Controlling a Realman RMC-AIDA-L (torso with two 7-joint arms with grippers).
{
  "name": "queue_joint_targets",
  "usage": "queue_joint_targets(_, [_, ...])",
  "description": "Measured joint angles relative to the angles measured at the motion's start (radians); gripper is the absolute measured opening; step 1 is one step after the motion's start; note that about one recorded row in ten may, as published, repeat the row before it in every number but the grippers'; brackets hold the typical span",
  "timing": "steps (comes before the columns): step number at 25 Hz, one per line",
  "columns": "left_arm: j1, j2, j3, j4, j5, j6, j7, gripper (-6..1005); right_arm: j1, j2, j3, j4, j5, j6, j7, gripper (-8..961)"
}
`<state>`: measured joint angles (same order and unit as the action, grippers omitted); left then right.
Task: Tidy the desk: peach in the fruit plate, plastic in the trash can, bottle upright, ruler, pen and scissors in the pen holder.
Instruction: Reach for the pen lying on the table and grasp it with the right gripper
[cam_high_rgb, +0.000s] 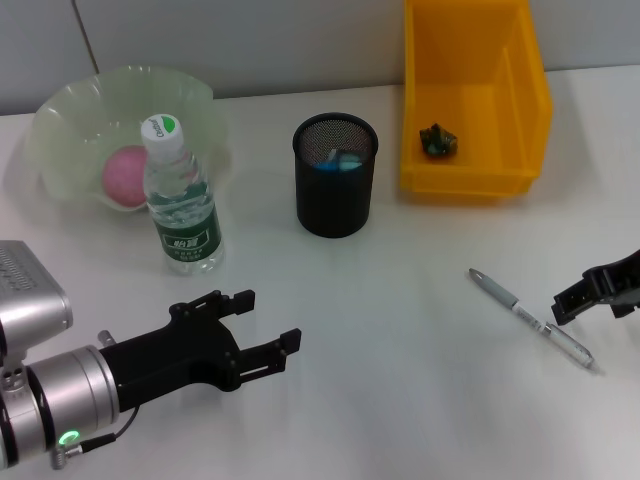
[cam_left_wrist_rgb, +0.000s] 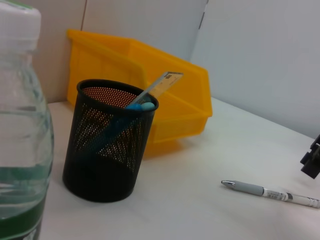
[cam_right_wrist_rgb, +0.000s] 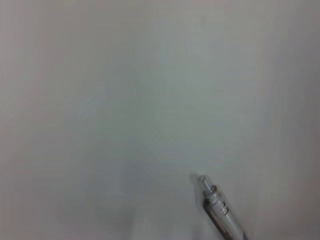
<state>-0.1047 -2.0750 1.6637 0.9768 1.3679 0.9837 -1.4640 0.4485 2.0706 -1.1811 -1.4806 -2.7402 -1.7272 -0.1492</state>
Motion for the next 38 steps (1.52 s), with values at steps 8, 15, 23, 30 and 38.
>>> queue_joint_targets(8, [-0.006, 0.001, 0.01, 0.007, -0.007, -0.019, 0.0, 824, 0.026, 0.002, 0.034, 0.06, -0.005, 0.025, -0.085, 743])
queue_joint_targets(15, [-0.008, 0.001, 0.013, 0.009, -0.007, -0.021, 0.0, 825, 0.025, 0.004, 0.032, 0.061, -0.009, 0.012, -0.121, 743])
queue_joint_targets(23, [-0.01, 0.003, 0.015, 0.007, -0.007, -0.022, 0.0, 825, 0.027, 0.005, 0.027, 0.079, -0.033, 0.011, -0.122, 743])
queue_joint_targets(30, [-0.011, 0.005, 0.008, 0.006, -0.007, -0.016, -0.002, 825, 0.035, 0.006, 0.011, 0.081, -0.049, 0.017, -0.106, 742])
queue_joint_targets(38, [-0.006, 0.006, 0.014, 0.002, -0.007, -0.017, 0.001, 824, 0.042, 0.006, -0.004, 0.099, -0.051, 0.025, -0.102, 742])
